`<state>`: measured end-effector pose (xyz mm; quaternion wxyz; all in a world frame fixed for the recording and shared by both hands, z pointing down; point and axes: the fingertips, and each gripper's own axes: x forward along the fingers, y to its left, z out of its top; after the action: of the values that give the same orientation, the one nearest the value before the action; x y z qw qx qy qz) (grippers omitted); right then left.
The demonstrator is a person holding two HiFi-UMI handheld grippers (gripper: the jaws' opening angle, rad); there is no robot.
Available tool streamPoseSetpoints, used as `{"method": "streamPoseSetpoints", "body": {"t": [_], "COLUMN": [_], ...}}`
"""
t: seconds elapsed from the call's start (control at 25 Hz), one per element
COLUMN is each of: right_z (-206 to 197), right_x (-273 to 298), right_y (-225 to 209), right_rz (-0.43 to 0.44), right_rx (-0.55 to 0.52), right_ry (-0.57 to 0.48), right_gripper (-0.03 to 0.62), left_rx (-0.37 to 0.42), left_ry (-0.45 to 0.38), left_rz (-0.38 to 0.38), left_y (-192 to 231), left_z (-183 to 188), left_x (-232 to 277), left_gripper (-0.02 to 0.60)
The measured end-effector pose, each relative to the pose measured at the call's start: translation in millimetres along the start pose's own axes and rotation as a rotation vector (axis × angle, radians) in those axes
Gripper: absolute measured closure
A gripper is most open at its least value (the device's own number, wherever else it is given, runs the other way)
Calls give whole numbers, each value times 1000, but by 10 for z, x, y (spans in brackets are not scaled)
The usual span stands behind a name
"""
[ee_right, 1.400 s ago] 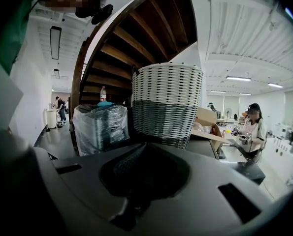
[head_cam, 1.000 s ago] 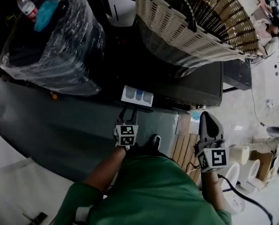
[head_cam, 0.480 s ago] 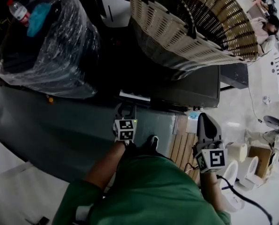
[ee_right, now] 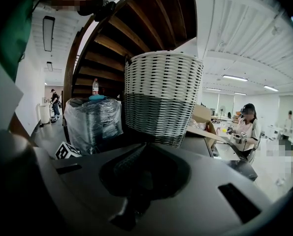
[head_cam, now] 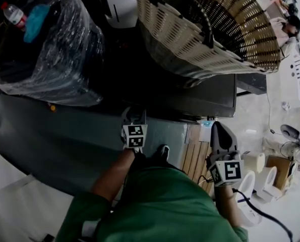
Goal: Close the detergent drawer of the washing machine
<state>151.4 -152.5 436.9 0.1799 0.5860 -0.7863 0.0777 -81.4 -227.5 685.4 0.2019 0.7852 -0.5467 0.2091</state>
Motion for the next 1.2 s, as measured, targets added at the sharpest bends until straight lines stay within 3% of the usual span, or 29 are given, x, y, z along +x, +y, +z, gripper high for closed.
{"method": "streamPoseSetpoints", "body": {"t": [1.2], "right_z": [5], "right_x": [276], "right_y": [-18], "right_rz": [33], "right_rx": [58], "right_ry": [0], "right_gripper": [571], "left_rx": [-3], "left_ry": [-1], "left_rz": [-2], "left_y": [7], "left_z": [43], "left_x": [81], "left_gripper": [382]}}
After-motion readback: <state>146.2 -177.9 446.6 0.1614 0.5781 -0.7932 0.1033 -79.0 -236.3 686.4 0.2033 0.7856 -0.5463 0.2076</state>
